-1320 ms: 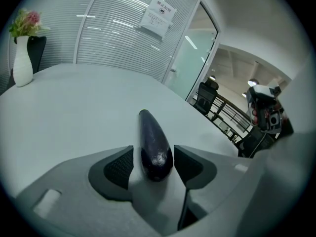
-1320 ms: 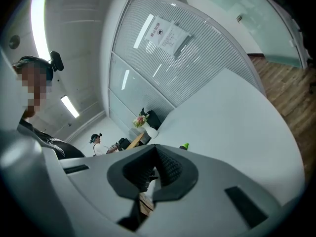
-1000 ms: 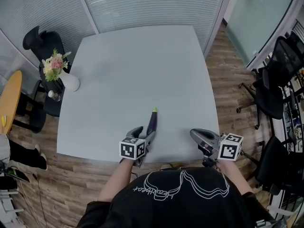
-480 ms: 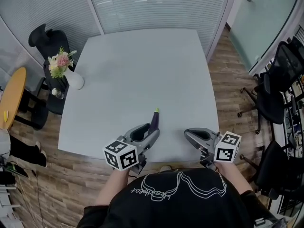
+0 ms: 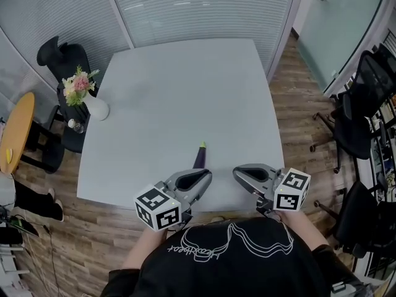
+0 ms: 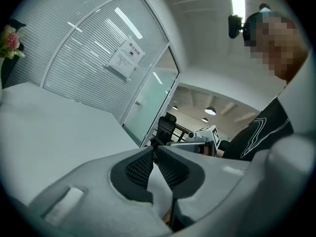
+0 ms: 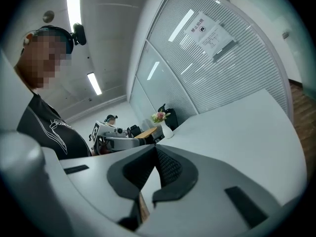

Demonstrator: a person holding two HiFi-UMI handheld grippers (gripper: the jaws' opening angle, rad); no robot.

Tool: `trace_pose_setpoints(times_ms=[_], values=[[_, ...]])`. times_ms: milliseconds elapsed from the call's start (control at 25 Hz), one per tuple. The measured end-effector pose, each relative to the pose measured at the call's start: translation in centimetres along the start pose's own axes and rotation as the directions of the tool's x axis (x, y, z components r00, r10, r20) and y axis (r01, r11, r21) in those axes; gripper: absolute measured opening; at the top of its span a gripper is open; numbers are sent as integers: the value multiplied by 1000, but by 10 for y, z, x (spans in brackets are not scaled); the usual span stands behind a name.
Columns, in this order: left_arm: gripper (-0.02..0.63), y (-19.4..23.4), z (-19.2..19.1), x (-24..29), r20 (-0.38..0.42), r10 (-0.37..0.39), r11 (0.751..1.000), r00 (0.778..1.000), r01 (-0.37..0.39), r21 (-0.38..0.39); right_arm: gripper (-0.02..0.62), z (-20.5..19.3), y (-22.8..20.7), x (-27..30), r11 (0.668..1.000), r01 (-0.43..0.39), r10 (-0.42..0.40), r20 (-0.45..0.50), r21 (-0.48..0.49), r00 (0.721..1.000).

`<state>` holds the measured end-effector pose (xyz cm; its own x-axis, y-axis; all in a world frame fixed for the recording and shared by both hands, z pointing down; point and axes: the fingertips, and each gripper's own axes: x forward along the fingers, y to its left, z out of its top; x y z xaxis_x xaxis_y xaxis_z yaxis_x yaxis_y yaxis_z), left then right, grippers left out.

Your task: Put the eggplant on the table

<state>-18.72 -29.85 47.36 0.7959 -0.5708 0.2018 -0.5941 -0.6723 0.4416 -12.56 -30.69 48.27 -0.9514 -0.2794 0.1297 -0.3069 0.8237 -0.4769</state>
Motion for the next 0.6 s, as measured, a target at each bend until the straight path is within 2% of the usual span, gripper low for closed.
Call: trace_pose_setpoints(times_ms=[200,600], values=[[15,3,-1,3,6,20,1000,1000,-20,20,8,2,2,1,999,2,-2,-5,-49,1000],[14,10,-3,6,-1,40,999,999,-40,25,8,-4,-10,-2,1000,29,-29,9,-1,1000]])
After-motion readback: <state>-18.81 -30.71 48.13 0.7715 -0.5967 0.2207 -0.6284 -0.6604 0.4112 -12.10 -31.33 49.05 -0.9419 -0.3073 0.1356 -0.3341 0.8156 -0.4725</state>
